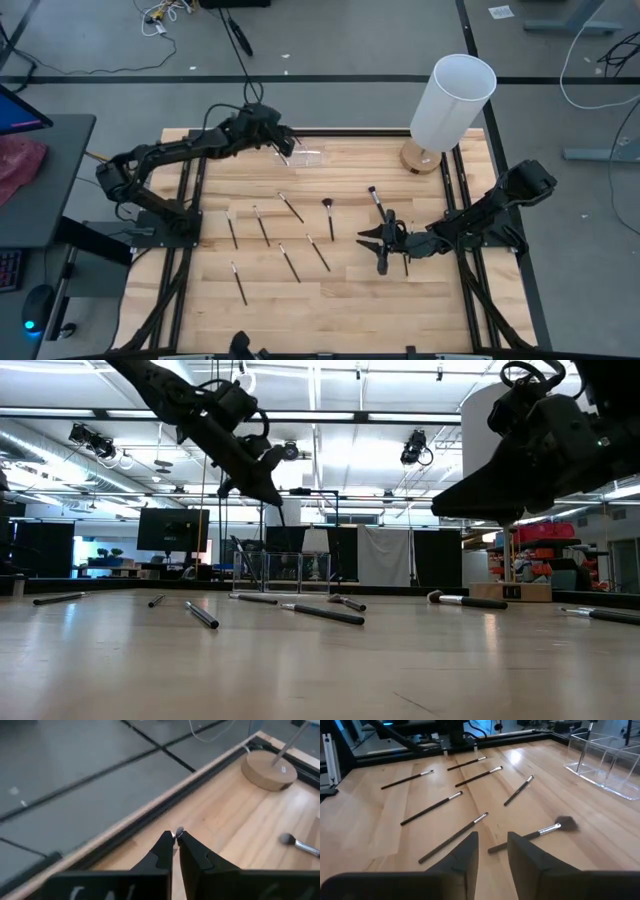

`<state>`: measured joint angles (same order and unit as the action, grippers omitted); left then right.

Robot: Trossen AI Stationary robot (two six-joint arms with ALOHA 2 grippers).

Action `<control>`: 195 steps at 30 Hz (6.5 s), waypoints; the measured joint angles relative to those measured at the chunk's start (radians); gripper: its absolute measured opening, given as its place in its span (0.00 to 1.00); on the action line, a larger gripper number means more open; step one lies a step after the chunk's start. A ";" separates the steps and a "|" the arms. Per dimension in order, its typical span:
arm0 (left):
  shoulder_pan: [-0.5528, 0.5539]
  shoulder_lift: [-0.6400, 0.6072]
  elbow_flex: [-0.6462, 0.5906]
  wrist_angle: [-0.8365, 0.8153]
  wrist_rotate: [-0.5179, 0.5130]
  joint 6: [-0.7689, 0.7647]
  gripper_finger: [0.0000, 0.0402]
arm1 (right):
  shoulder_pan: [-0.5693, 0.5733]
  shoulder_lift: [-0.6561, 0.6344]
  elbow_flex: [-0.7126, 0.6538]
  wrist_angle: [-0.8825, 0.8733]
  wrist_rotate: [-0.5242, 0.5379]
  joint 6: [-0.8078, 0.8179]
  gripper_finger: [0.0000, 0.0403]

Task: Put items in baskets/containers
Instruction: Put the black eyeshadow brush into the transparent organizer, then put the black liner brush into the transparent organizer

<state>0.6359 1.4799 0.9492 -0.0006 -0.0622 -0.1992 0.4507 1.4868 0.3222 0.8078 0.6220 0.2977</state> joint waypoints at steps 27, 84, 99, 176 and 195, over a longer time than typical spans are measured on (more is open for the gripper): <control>0.013 0.144 -0.001 0.020 0.146 -0.078 0.08 | -0.011 0.000 0.000 0.023 -0.002 0.020 0.26; -0.742 0.321 0.000 0.424 -0.326 0.073 0.30 | 0.259 -0.144 0.228 -1.426 -0.097 1.176 0.50; -0.751 0.402 -0.001 0.545 -0.278 0.048 0.30 | 0.268 -0.081 0.087 -1.210 -0.007 1.196 0.33; -0.756 0.400 -0.054 0.639 -0.143 0.084 0.30 | 0.342 0.321 0.075 -0.397 0.303 0.661 0.03; -0.843 0.408 -0.240 1.195 0.003 0.247 0.30 | 0.046 0.239 -0.019 0.703 -0.277 -0.165 0.02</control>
<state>-0.2073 1.8880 0.7089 1.1946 -0.0589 0.0481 0.4963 1.7260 0.3027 1.5107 0.3451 0.1323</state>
